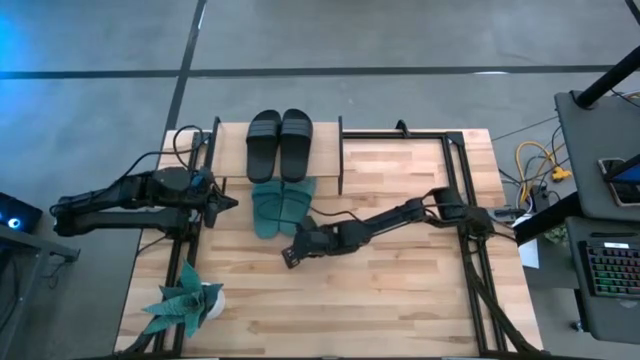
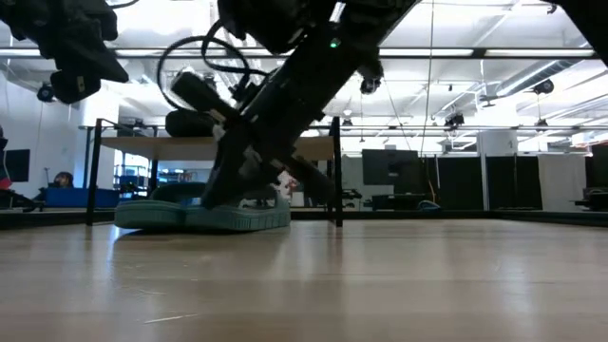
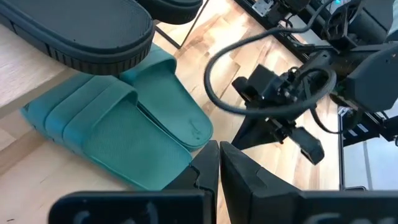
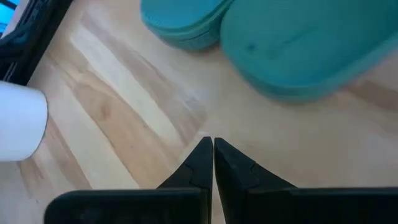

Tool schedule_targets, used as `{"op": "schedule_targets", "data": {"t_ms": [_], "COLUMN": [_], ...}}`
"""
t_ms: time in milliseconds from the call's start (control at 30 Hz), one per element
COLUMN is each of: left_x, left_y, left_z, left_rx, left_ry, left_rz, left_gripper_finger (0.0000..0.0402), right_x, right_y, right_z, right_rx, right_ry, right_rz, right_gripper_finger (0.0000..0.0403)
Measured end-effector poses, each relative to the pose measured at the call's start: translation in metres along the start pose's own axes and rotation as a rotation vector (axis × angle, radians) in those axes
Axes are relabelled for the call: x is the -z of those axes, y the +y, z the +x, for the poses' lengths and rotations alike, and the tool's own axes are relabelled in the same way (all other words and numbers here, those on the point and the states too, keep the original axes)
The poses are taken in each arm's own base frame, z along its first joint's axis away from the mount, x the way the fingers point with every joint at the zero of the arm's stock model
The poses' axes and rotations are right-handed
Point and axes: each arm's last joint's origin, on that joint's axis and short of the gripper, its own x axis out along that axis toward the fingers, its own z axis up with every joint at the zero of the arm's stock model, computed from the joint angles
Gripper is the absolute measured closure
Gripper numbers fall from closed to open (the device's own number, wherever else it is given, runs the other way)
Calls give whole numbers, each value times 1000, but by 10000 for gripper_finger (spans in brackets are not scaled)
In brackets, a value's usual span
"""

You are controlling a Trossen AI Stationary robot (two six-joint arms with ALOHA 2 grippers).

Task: Pick and place slides into the shelf
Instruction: Adjust the slides

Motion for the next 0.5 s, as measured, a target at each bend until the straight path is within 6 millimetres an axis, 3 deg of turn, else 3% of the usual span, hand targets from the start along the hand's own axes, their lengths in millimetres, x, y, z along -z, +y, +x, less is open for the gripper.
{"op": "schedule_targets", "data": {"t_ms": [267,500], "left_x": [1,1], "left_y": [0,1], "left_z": [0,-3], "left_rx": [-2,6], "left_ry": [5,-7], "left_rz": [0,2], "left_gripper_finger": [402,402], "right_x": [-2,-9], "right_y": [10,-2], "right_z": [25,28], "right_rx": [-4,308], "right_ry": [-10,-23], "right_rz": [-73,-91], "right_gripper_finger": [394,394]}}
